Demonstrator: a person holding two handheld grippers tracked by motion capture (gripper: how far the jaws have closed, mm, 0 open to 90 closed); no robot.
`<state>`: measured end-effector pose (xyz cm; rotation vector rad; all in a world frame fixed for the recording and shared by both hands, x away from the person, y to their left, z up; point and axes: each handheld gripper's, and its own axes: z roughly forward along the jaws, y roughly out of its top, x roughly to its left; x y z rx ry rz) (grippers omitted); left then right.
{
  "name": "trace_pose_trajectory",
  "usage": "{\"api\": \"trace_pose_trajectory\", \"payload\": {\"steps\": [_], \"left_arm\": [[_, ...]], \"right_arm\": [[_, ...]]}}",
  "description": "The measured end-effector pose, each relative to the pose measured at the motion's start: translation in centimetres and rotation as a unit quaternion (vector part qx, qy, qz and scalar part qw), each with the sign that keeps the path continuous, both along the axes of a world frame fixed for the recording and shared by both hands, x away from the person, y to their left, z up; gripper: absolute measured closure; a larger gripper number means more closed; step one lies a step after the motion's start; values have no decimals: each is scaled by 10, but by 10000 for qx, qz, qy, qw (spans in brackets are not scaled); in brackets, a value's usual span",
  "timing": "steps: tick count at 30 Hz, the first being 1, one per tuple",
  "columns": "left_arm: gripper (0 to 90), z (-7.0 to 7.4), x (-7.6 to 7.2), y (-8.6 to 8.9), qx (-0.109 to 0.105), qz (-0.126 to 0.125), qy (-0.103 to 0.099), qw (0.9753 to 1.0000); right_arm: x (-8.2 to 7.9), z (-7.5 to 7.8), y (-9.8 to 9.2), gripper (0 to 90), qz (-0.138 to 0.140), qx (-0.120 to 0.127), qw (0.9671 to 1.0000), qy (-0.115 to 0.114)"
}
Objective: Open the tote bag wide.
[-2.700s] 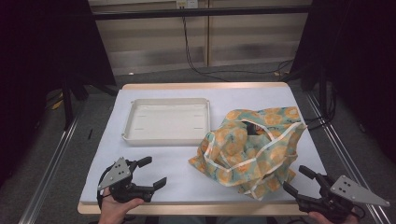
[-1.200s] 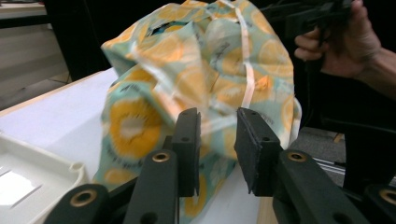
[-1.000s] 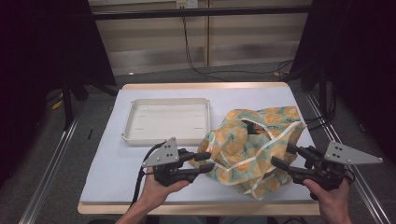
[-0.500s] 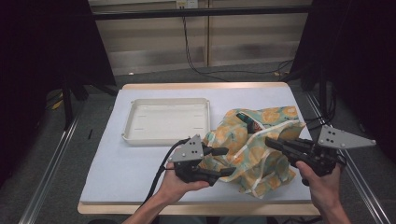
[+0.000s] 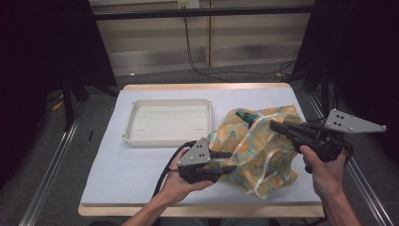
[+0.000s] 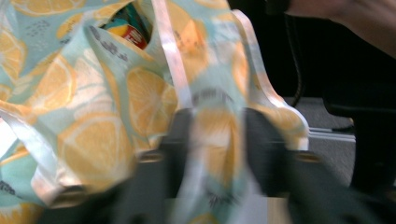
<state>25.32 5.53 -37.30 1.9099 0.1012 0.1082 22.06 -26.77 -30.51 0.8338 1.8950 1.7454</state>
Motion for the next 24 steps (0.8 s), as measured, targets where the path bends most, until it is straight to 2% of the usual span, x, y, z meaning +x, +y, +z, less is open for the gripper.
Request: {"api": "trace_pose_trajectory", "payload": {"steps": [2, 3, 6, 7, 8, 10, 11, 16, 19, 20, 22, 24], "left_arm": [[882, 4, 2, 3, -95, -14, 79, 9999], [893, 7, 3, 5, -177, -5, 126, 9998], [899, 17, 8, 12, -354, 70, 132, 9993], [900, 17, 8, 12, -354, 70, 132, 9993], [900, 25, 13, 17, -504, 147, 204, 9984], [900, 32, 19, 22, -525, 252, 145, 9982], [900, 36, 22, 24, -616, 296, 176, 9975], [900, 48, 30, 34, -705, 418, 121, 9966], [900, 50, 31, 39, -741, 450, 108, 9962], [900, 50, 31, 40, -756, 464, 136, 9960], [900, 50, 33, 42, -729, 484, 138, 9961], [900, 50, 35, 43, -831, 474, 213, 9952]], "right_arm": [[2, -1, -3, 888, -15, 44, 10000, 34], [4, -2, -3, 877, -9, 56, 10000, 31], [6, -4, -6, 782, -39, 105, 9999, 72], [6, -6, -7, 736, -28, 108, 9999, 69], [6, -8, -8, 680, -37, 98, 9999, 109], [7, -12, -11, 623, -71, 101, 9998, 158], [6, -14, -13, 597, -95, 84, 9998, 178], [7, -21, -31, 531, -436, 89, 9988, 187], [17, -23, -40, 459, -652, -33, 9974, 292], [22, -25, -42, 447, -644, -55, 9973, 347], [33, -28, -42, 383, -735, -127, 9964, 412], [46, -30, -40, 362, -796, -212, 9955, 458]]}}
